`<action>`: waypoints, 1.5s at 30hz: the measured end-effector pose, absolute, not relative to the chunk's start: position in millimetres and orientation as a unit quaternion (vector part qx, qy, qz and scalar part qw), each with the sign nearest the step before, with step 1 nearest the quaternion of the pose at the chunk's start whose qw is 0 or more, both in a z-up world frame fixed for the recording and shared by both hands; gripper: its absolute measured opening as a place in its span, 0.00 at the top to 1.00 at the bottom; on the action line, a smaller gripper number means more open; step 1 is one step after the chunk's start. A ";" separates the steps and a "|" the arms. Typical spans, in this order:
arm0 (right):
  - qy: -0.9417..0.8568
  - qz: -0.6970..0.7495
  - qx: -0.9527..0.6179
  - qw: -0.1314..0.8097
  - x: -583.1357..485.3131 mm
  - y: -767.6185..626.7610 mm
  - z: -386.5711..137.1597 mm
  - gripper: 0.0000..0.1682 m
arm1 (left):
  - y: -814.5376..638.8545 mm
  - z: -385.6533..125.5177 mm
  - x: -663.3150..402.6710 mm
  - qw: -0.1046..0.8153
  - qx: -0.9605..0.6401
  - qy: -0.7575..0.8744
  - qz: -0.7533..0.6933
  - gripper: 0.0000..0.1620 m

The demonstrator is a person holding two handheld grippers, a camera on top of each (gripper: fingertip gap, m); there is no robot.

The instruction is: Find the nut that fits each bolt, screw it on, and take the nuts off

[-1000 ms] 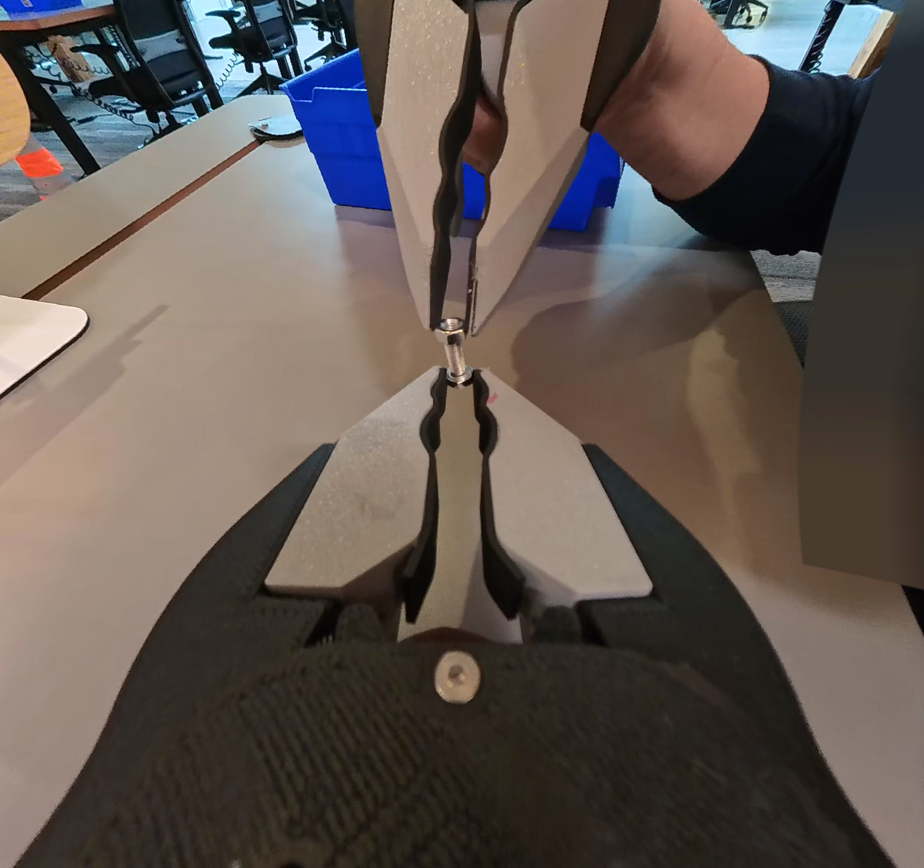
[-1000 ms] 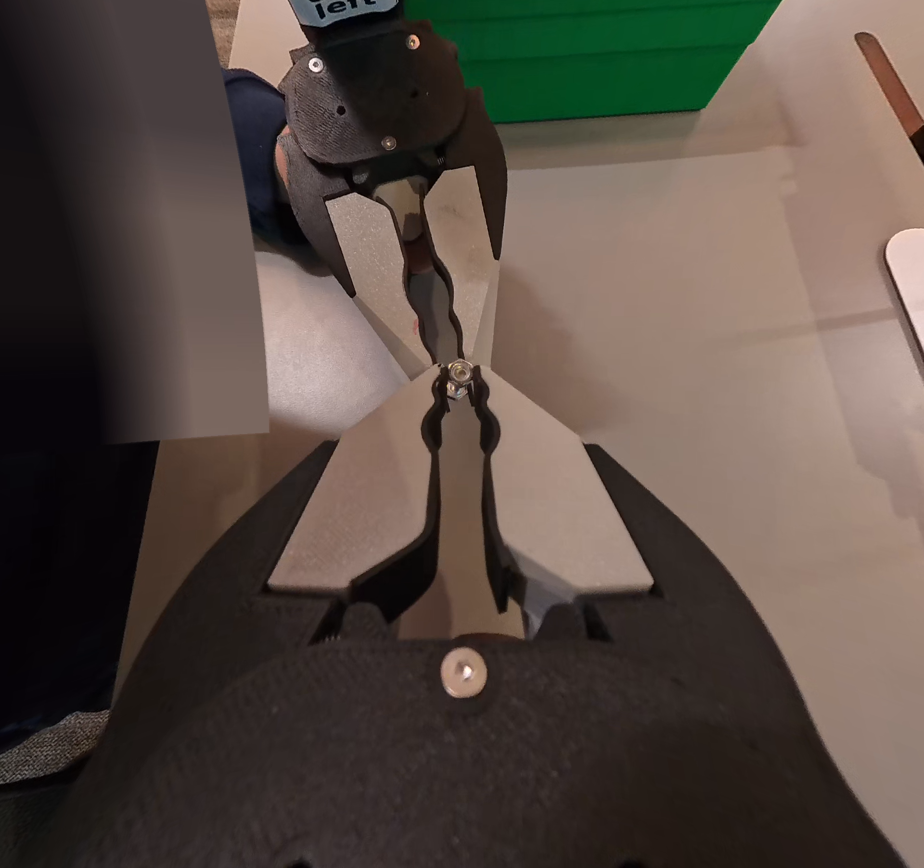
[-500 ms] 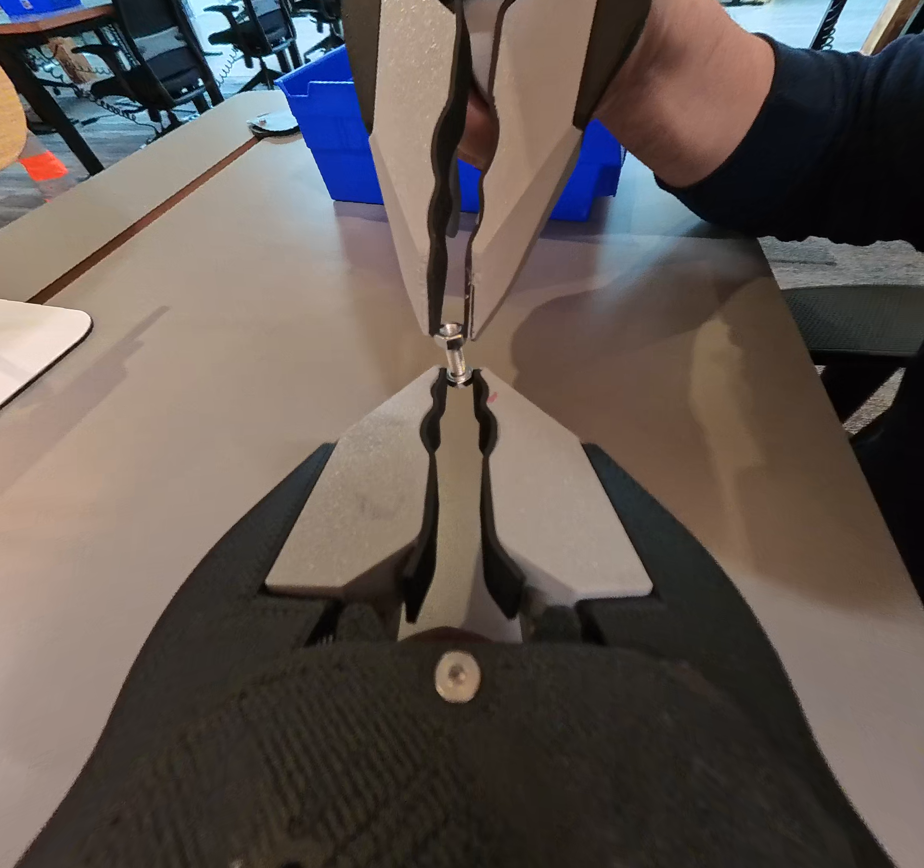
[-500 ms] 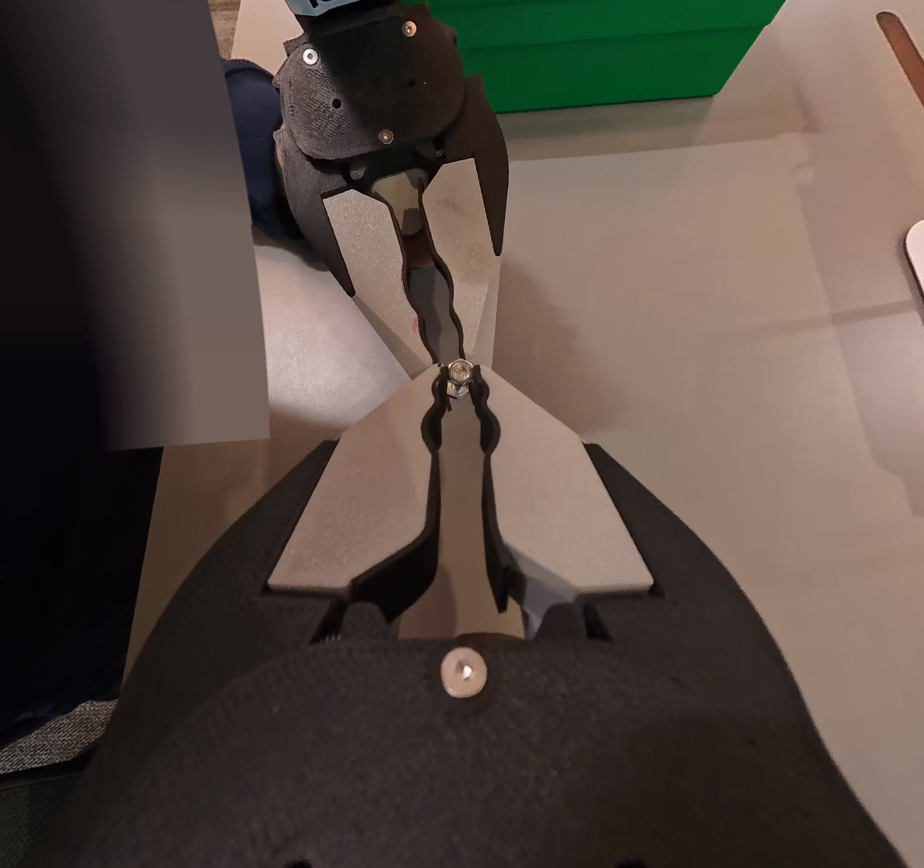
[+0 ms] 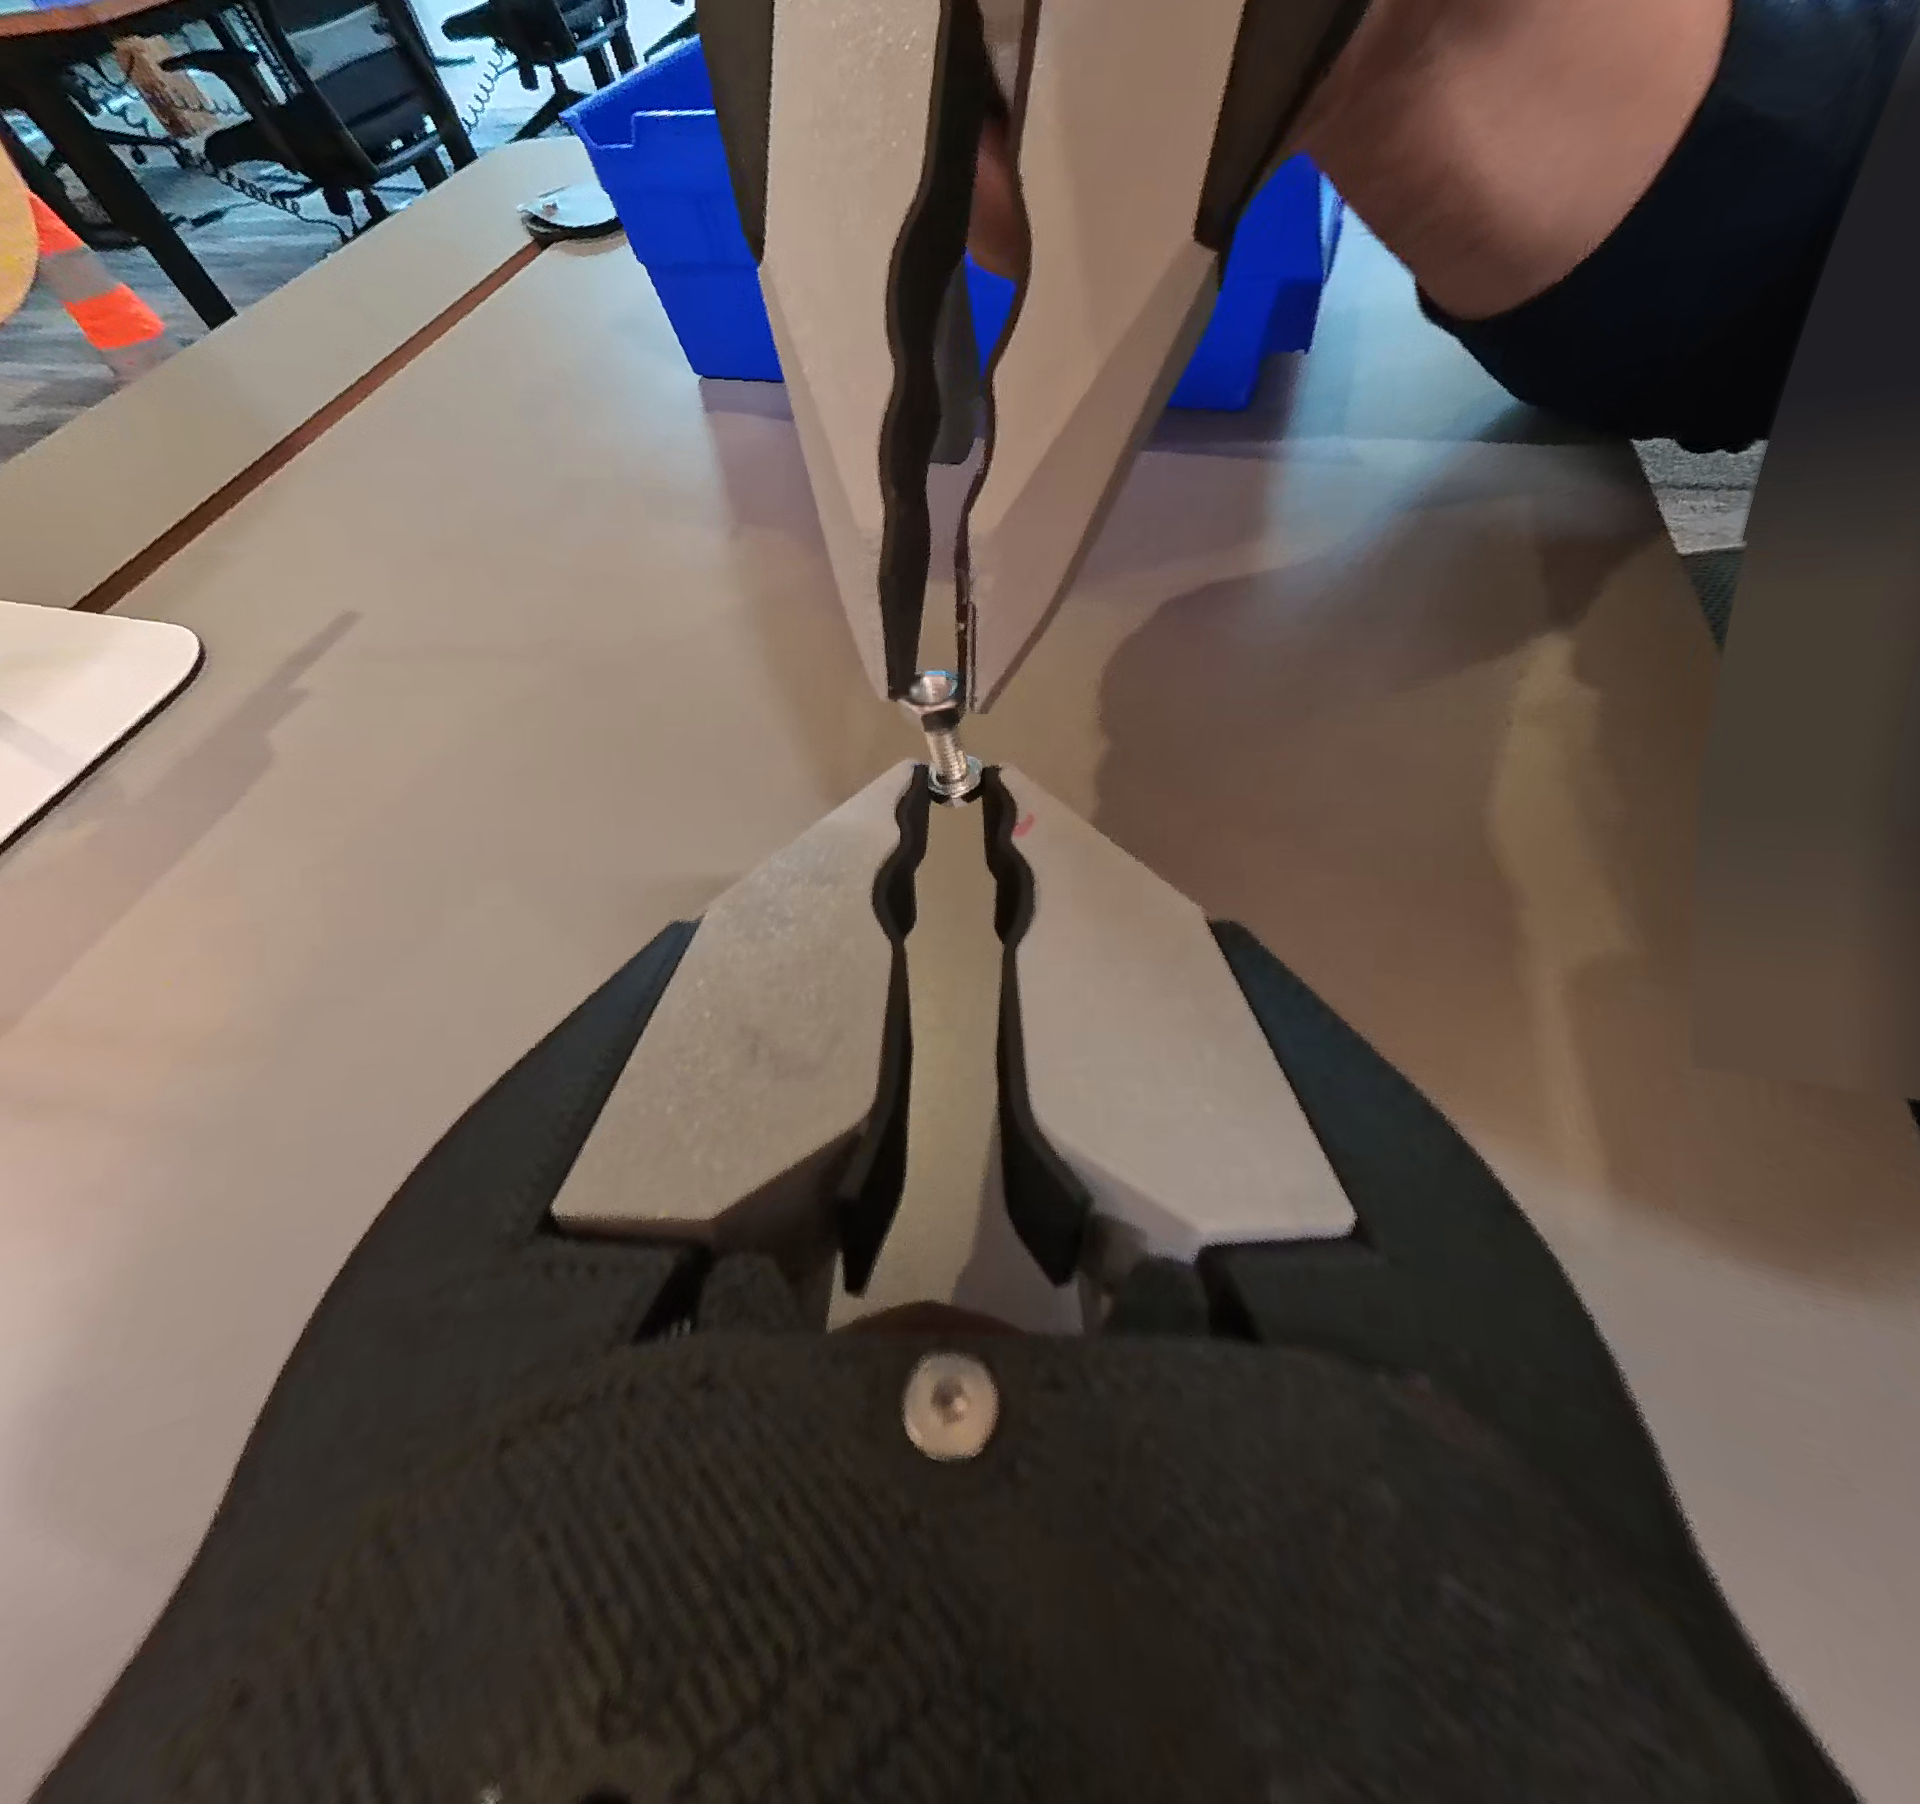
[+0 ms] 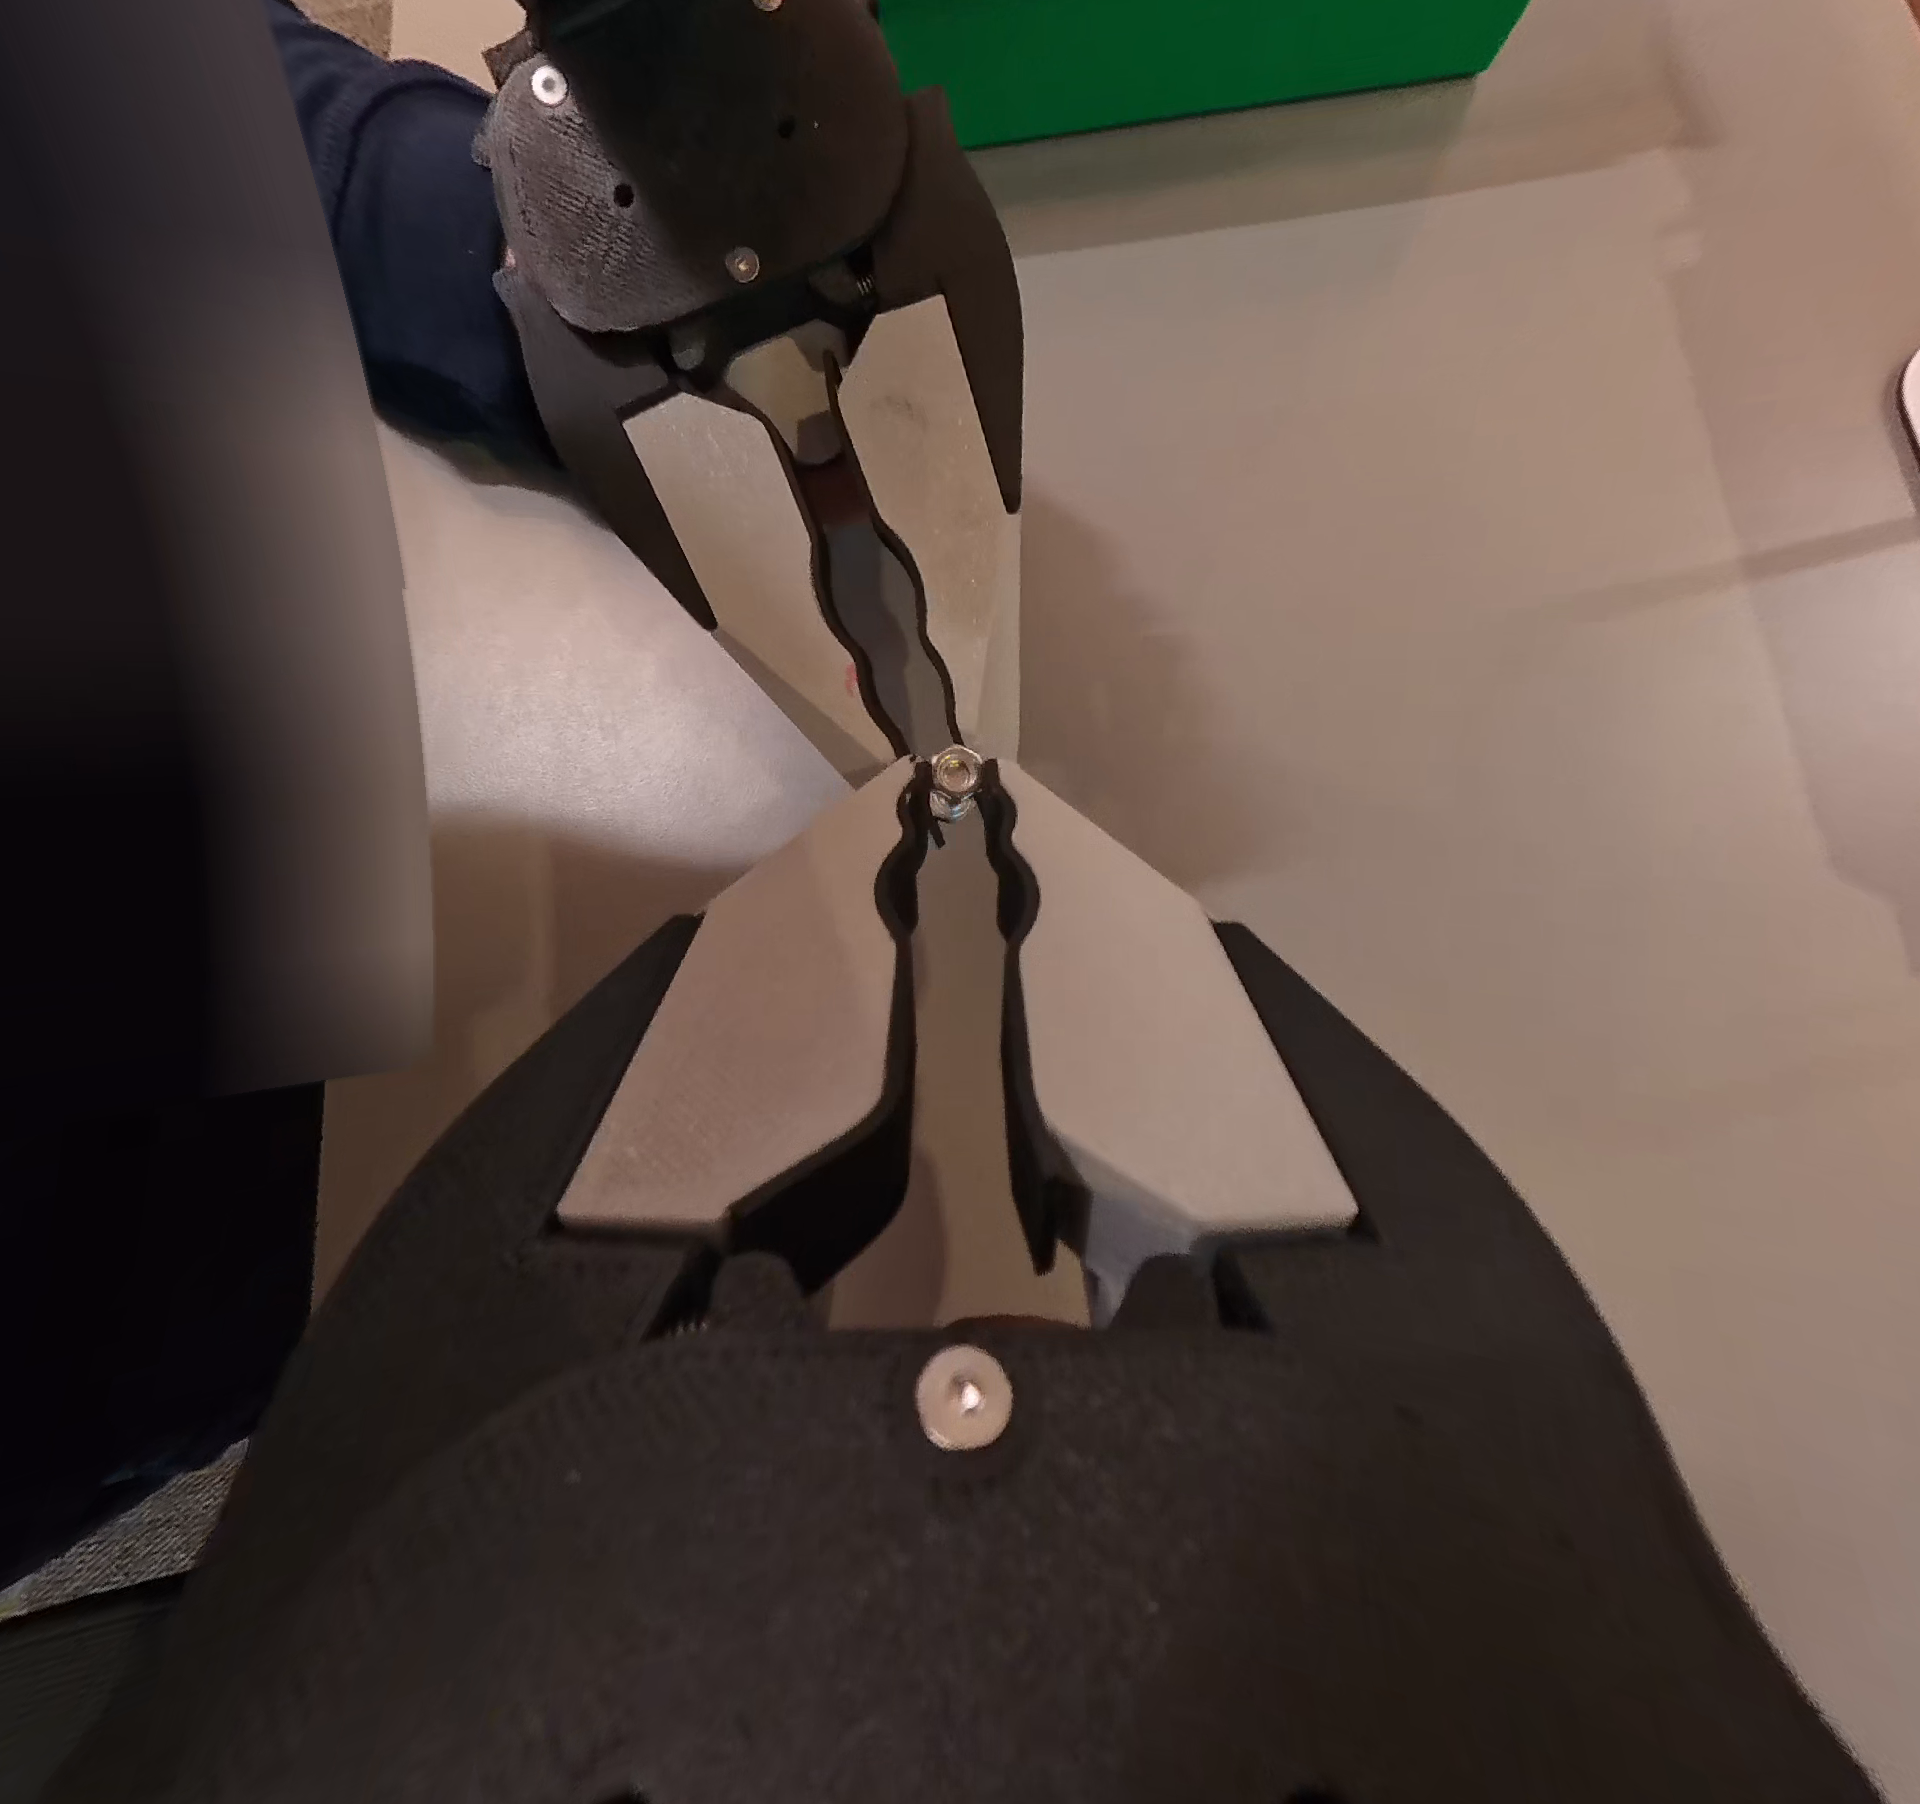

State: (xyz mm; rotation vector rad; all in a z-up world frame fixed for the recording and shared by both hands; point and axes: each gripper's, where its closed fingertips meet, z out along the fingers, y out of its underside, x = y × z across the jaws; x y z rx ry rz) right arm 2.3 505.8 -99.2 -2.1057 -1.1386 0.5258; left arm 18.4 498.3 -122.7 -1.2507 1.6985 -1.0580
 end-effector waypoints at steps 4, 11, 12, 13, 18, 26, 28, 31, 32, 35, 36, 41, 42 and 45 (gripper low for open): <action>-0.428 0.200 -0.816 0.332 1.8 505.8 -102.7 0.96 | 498.4 -126.2 20.1 0.380 -0.496 0.666 -0.408 0.95; -0.416 0.203 -0.825 0.325 1.3 505.8 -104.5 0.96 | 499.0 -127.9 20.5 0.381 -0.501 0.665 -0.402 0.95; -0.415 0.201 -0.826 0.325 1.8 505.7 -104.3 0.96 | 499.1 -127.7 20.4 0.380 -0.501 0.665 -0.402 0.95; -0.415 0.198 -0.827 0.325 2.6 505.8 -104.0 0.96 | 499.3 -127.4 20.2 0.380 -0.502 0.665 -0.402 0.95; -0.418 0.188 -0.827 0.326 4.3 506.4 -104.4 0.96 | 500.2 -127.2 20.0 0.377 -0.505 0.663 -0.404 0.95; -0.423 0.184 -0.827 0.323 5.2 506.0 -106.2 0.96 | 499.5 -129.0 20.6 0.369 -0.508 0.663 -0.408 0.95; -0.423 0.184 -0.827 0.322 5.4 506.0 -106.4 0.96 | 499.6 -129.4 20.5 0.369 -0.508 0.663 -0.407 0.95; -0.421 0.177 -0.826 0.331 7.5 507.9 -103.9 0.96 | 500.9 -130.0 20.5 0.369 -0.511 0.662 -0.406 0.95; -0.420 0.179 -0.824 0.334 8.0 507.6 -102.0 0.96 | 502.2 -130.3 20.3 0.369 -0.514 0.661 -0.404 0.95; -0.416 0.186 -0.831 0.318 13.9 502.5 -107.6 0.96 | 511.1 -130.0 18.7 0.373 -0.527 0.651 -0.400 0.95; -0.415 0.183 -0.840 0.298 17.8 500.2 -116.9 0.96 | 514.1 -129.7 18.0 0.372 -0.532 0.646 -0.402 0.95; -0.428 0.142 -0.866 0.218 28.8 494.2 -170.7 0.96 | 524.1 -131.4 16.2 0.367 -0.552 0.629 -0.407 0.95; -0.432 0.134 -0.867 0.208 29.9 493.1 -176.9 0.96 | 523.8 -132.0 16.3 0.367 -0.552 0.630 -0.405 0.95; -0.438 0.129 -0.867 0.200 29.8 491.6 -184.4 0.96 | 521.5 -133.9 17.1 0.368 -0.547 0.638 -0.398 0.95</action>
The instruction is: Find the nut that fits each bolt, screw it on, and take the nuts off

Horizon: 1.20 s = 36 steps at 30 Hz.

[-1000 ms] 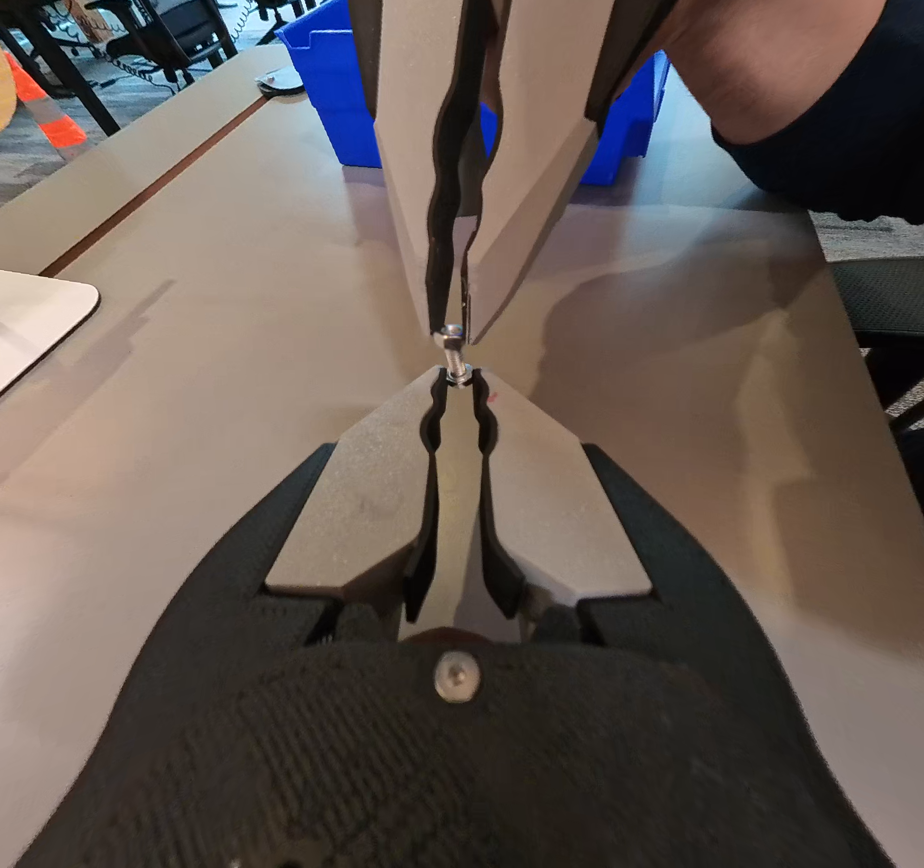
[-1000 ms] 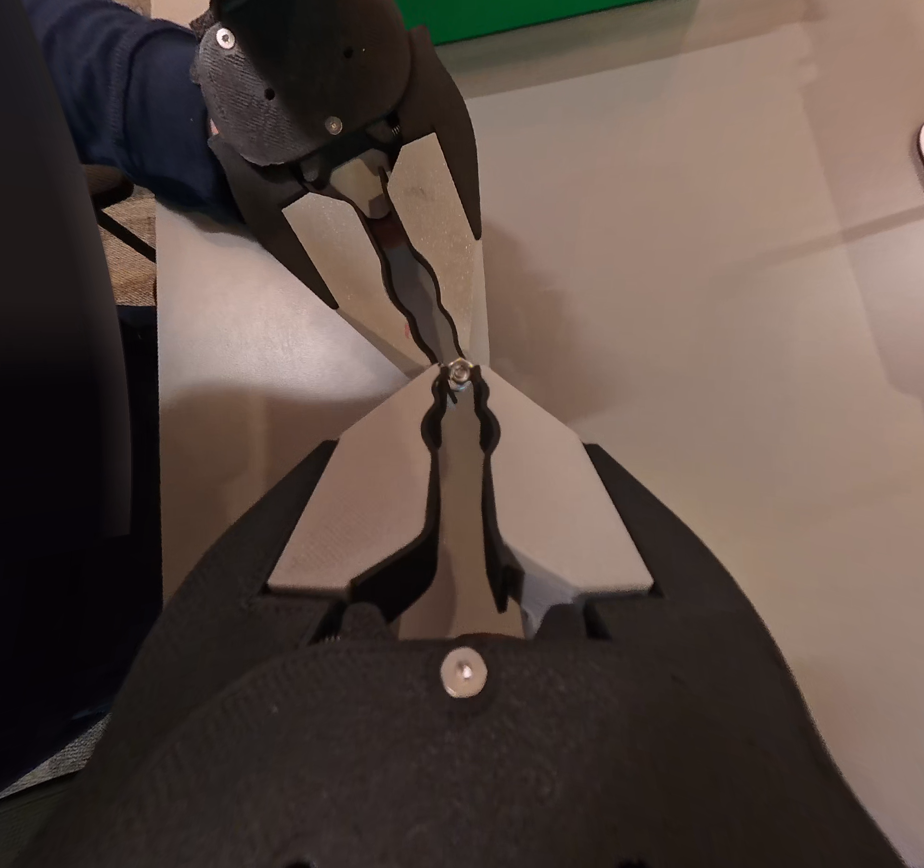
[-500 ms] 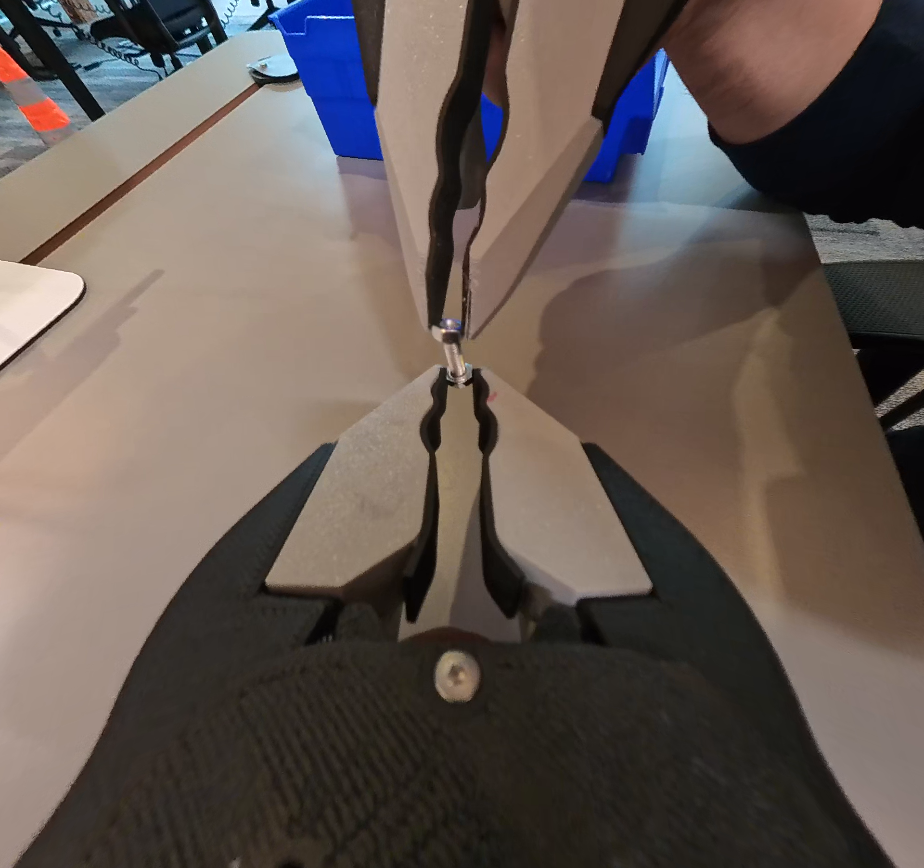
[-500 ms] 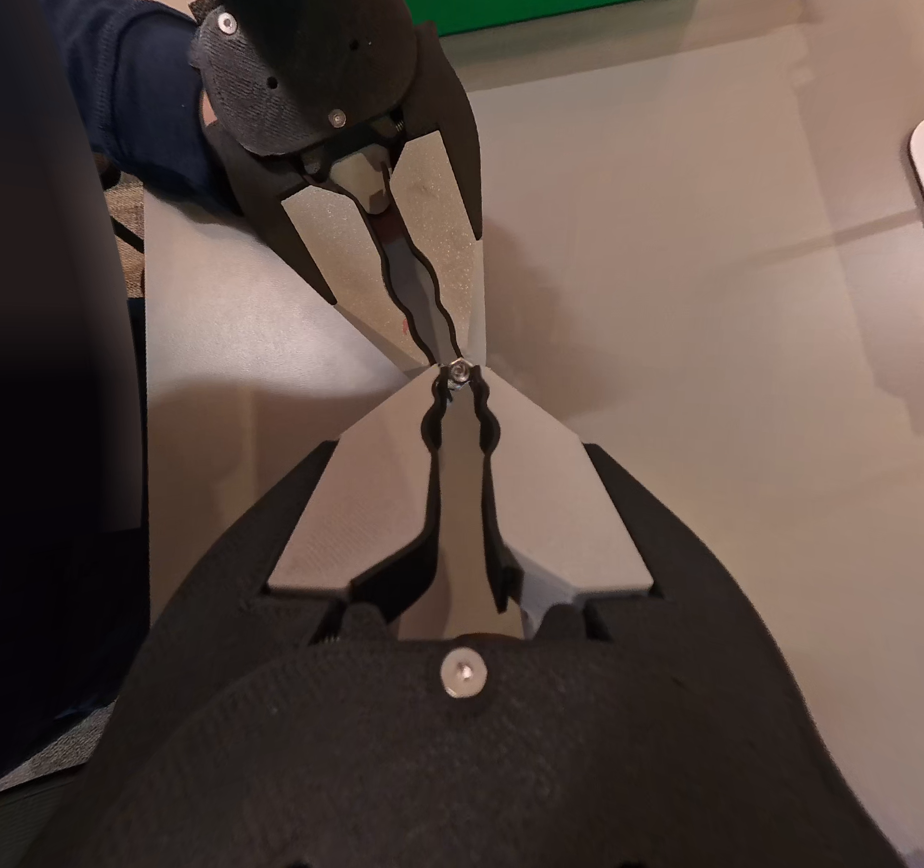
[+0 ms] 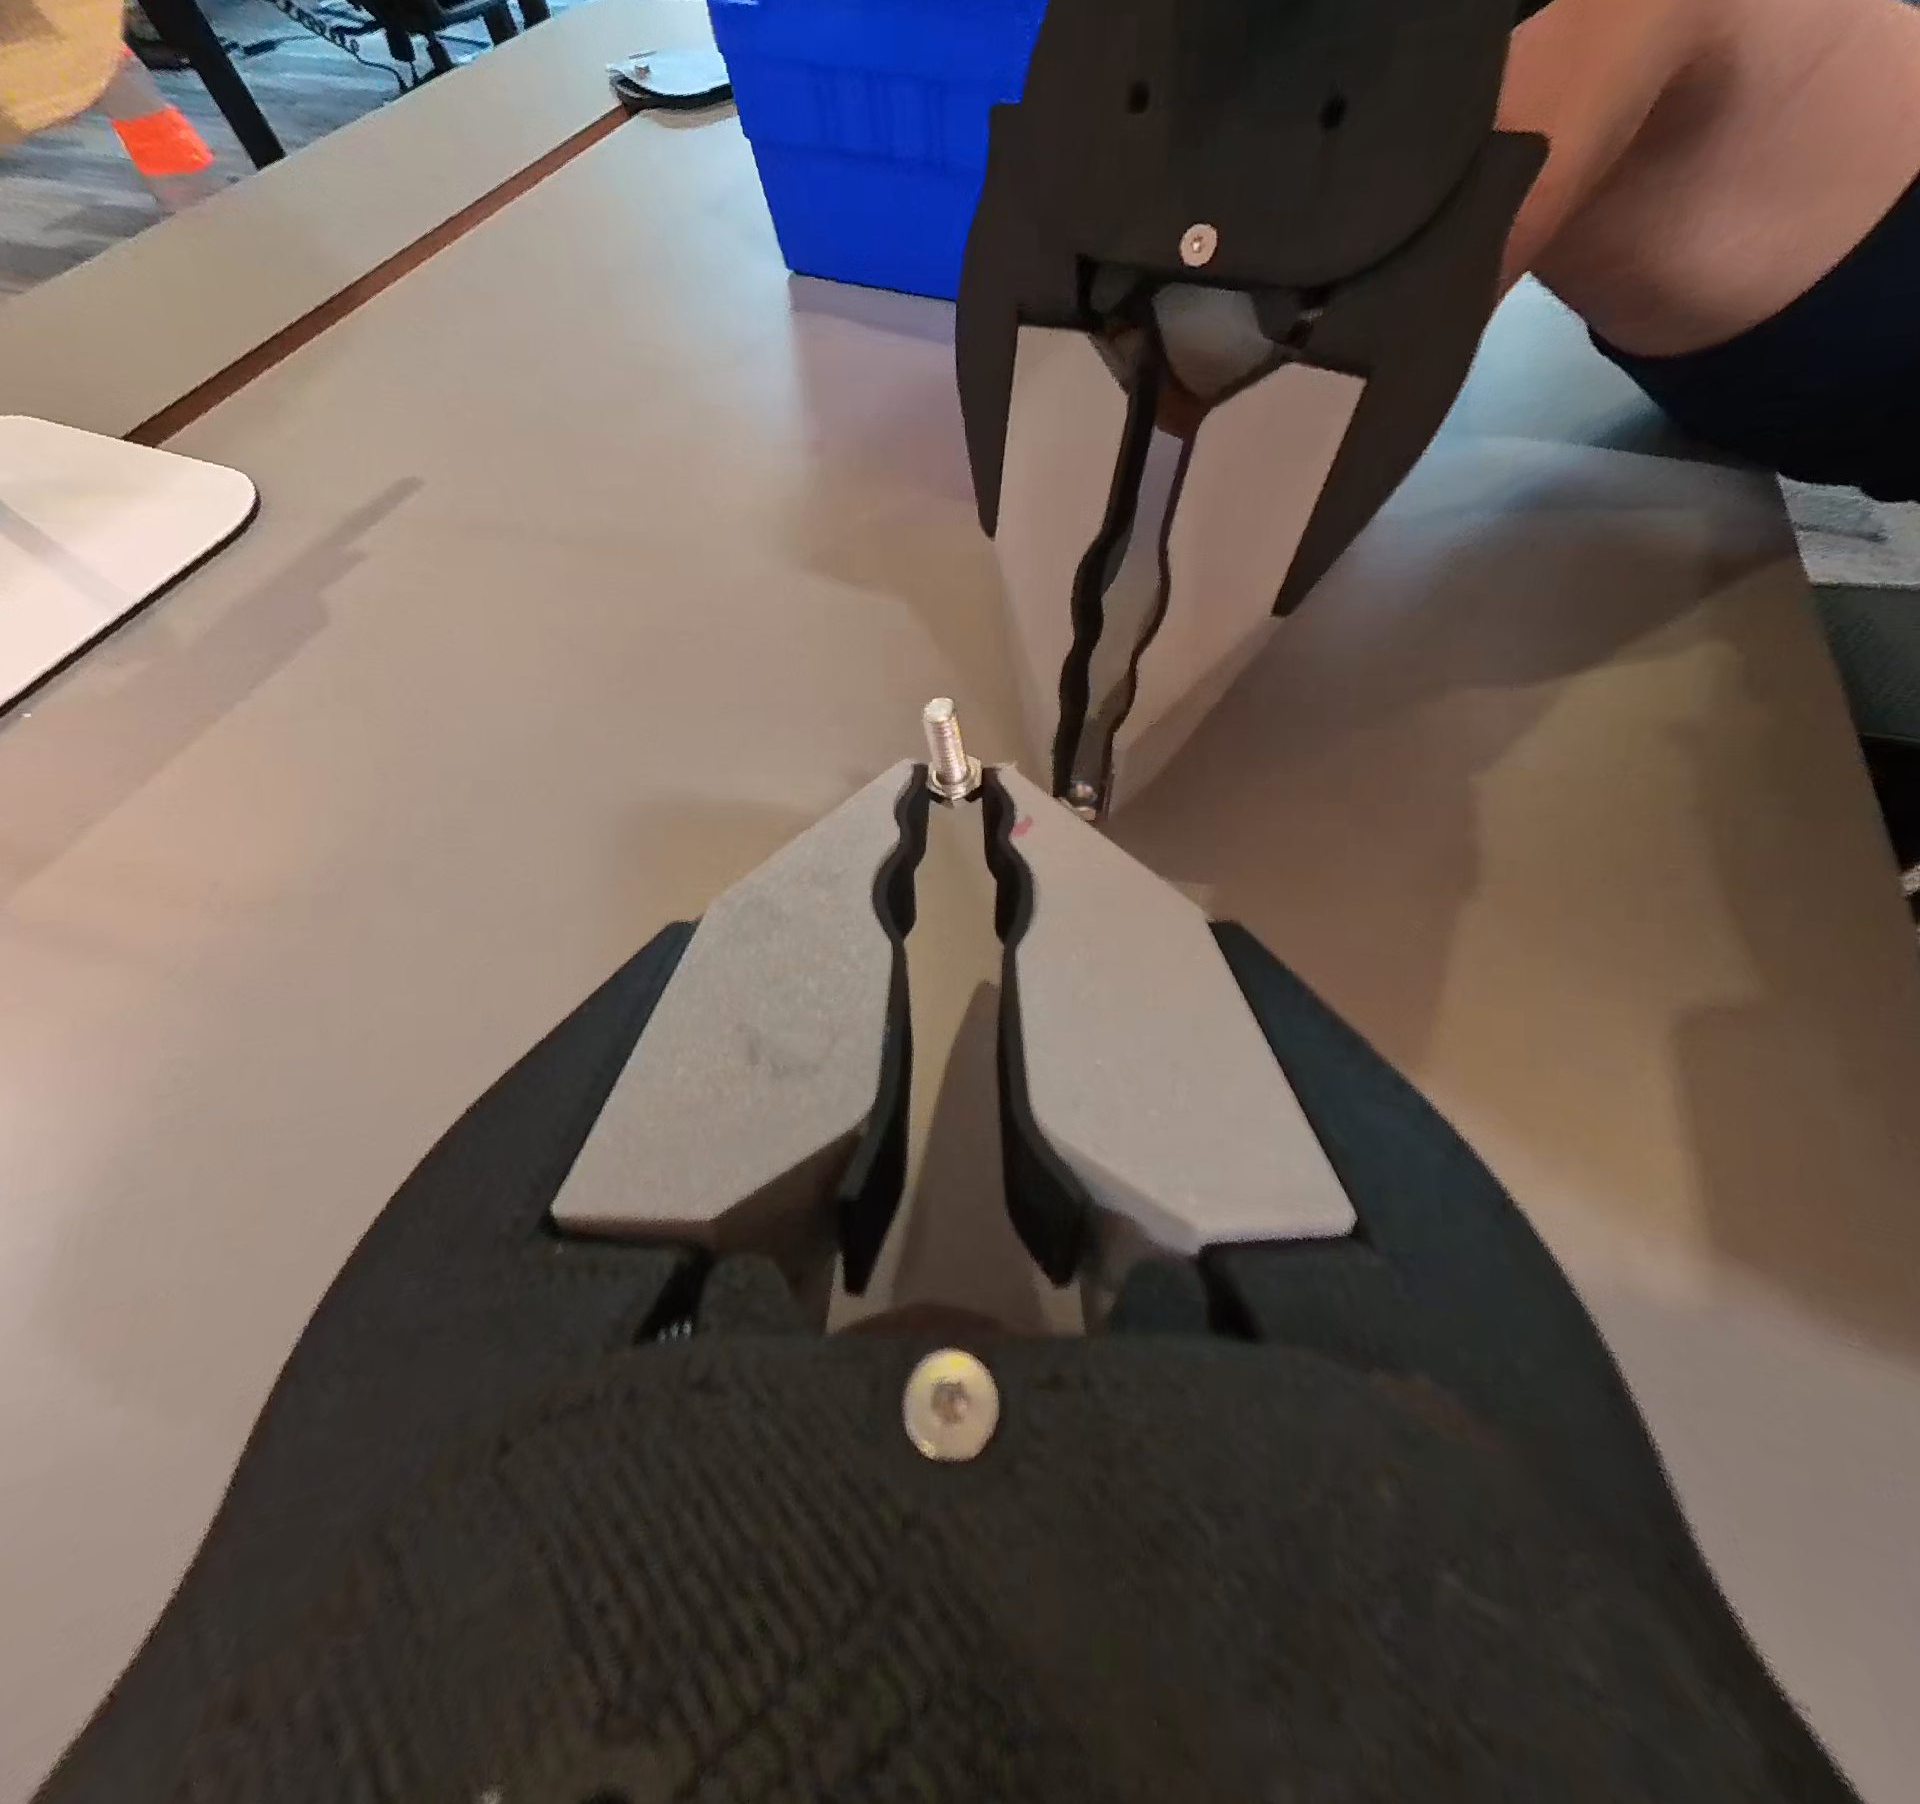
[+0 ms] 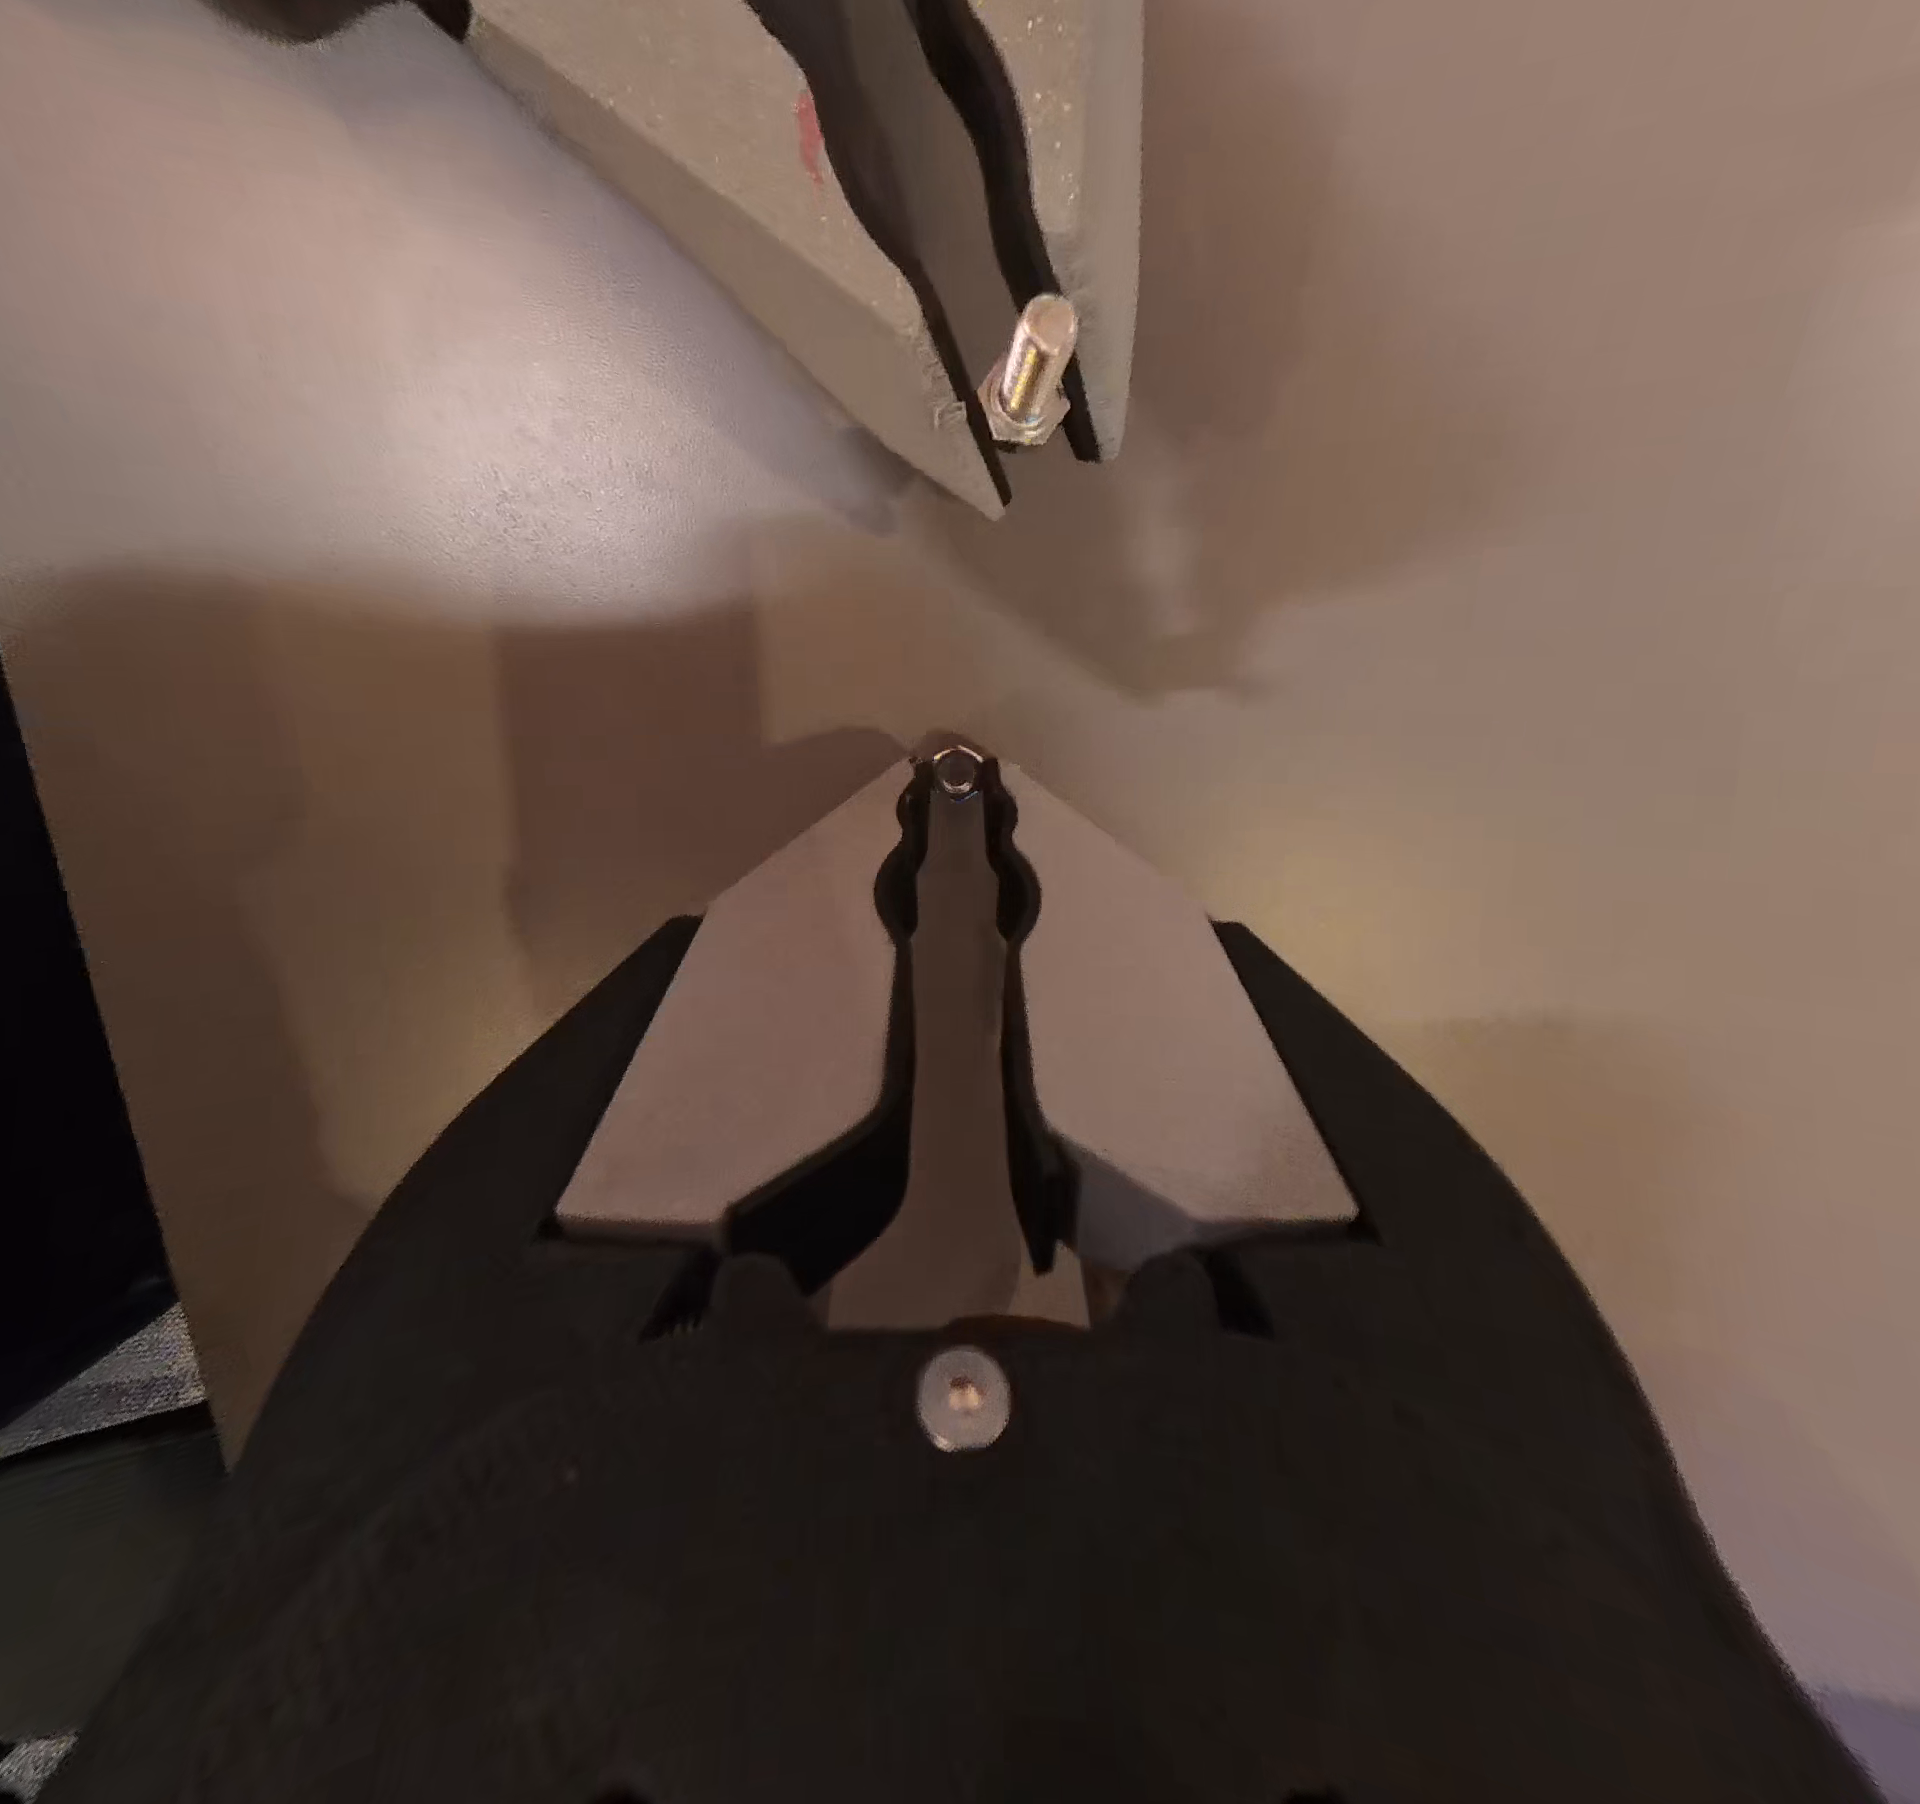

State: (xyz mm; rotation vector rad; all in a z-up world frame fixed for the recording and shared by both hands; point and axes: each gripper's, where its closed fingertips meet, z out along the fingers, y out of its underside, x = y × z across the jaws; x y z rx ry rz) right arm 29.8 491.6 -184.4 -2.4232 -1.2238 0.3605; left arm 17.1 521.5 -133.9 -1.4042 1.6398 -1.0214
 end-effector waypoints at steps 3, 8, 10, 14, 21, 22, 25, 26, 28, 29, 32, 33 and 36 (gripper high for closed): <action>-0.439 0.133 -0.864 0.208 29.4 491.4 -185.2 0.96 | 519.3 -135.8 17.5 0.364 -0.545 0.642 -0.397 0.95; -0.446 0.129 -0.858 0.219 31.5 490.9 -187.4 0.95 | 519.0 -136.2 17.6 0.361 -0.545 0.641 -0.401 0.95; -0.448 0.130 -0.856 0.224 31.5 490.3 -187.4 0.94 | 518.7 -136.6 17.7 0.361 -0.545 0.642 -0.401 0.95; -0.461 0.116 -0.849 0.232 34.0 490.9 -187.7 0.94 | 517.7 -137.6 17.8 0.359 -0.544 0.644 -0.400 0.95; -0.492 0.103 -0.827 0.250 33.9 494.0 -187.4 0.94 | 515.2 -138.3 17.6 0.356 -0.540 0.649 -0.401 0.95; -0.495 0.106 -0.825 0.251 33.3 493.8 -187.4 0.94 | 514.9 -138.5 17.4 0.355 -0.539 0.650 -0.401 0.95; -0.496 0.117 -0.822 0.253 31.1 492.9 -187.4 0.94 | 513.2 -139.0 16.8 0.351 -0.536 0.654 -0.401 0.95; -0.495 0.121 -0.823 0.253 30.7 493.2 -187.4 0.94 | 512.7 -139.2 16.9 0.350 -0.536 0.655 -0.402 0.95; -0.493 0.124 -0.823 0.254 30.5 494.2 -187.4 0.94 | 512.2 -139.4 16.9 0.349 -0.536 0.656 -0.402 0.95; -0.491 0.125 -0.824 0.254 30.7 494.6 -187.5 0.94 | 512.1 -139.3 16.8 0.349 -0.536 0.656 -0.402 0.95; -0.490 0.124 -0.825 0.255 32.4 495.0 -187.4 0.96 | 512.3 -138.4 16.8 0.350 -0.535 0.655 -0.402 0.96; -0.490 0.123 -0.825 0.254 32.6 495.1 -187.4 0.96 | 512.2 -138.3 16.8 0.350 -0.536 0.655 -0.403 0.96; -0.491 0.120 -0.825 0.254 31.8 495.5 -186.7 0.96 | 511.1 -139.7 16.6 0.345 -0.535 0.657 -0.402 0.95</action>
